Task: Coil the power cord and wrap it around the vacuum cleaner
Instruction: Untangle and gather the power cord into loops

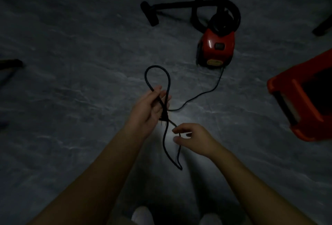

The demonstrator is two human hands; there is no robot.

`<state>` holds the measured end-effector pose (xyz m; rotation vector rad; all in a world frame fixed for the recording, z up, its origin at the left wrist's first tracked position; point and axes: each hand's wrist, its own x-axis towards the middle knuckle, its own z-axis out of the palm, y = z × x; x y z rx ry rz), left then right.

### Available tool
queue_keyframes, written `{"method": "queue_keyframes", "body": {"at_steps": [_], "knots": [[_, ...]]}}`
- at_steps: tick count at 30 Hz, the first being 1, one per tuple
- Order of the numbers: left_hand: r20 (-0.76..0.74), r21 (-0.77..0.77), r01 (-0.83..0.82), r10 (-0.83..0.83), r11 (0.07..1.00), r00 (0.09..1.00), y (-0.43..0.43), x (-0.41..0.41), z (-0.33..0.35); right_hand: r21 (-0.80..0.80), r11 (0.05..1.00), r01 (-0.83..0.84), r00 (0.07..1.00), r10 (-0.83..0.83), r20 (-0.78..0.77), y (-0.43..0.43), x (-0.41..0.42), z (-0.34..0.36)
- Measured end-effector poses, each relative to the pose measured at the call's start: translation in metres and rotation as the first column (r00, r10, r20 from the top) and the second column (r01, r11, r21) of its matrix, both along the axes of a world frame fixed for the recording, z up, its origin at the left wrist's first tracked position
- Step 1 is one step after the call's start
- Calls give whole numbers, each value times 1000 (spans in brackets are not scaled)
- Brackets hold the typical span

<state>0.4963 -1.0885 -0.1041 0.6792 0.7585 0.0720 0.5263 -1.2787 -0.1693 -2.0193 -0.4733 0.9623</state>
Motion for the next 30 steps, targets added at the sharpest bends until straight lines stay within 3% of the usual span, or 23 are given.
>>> {"method": "queue_keyframes", "body": {"at_steps": [3, 8, 10, 14, 18, 23, 27, 30], "knots": [[74, -91, -79, 86, 993, 994, 12, 30, -19, 126, 990, 61, 997, -53, -64, 24, 21, -23], [152, -167, -81, 107, 983, 983, 19, 59, -44, 244, 969, 46, 997, -59, 46, 64, 59, -35], [150, -155, -94, 118, 983, 982, 23, 63, -49, 237, 969, 71, 997, -79, 24, 68, 68, -33], [88, -64, -67, 72, 996, 993, 28, 58, -48, 225, 950, 215, 976, -218, -12, 57, 77, -23], [57, 7, 25, -25, 1000, 998, 27, 58, -49, 238, 935, 263, 941, -303, 151, 45, 91, -14], [84, 149, 136, -149, 980, 985, 21, 74, -53, 251, 938, 240, 923, -300, 241, 33, 107, -4], [42, 354, 228, -259, 907, 965, 17, 78, -45, 272, 936, 223, 919, -296, 262, 28, 113, 11], [-115, 559, 305, -292, 771, 950, 15, 75, -39, 283, 938, 200, 910, -285, 301, 23, 117, 22]]}}
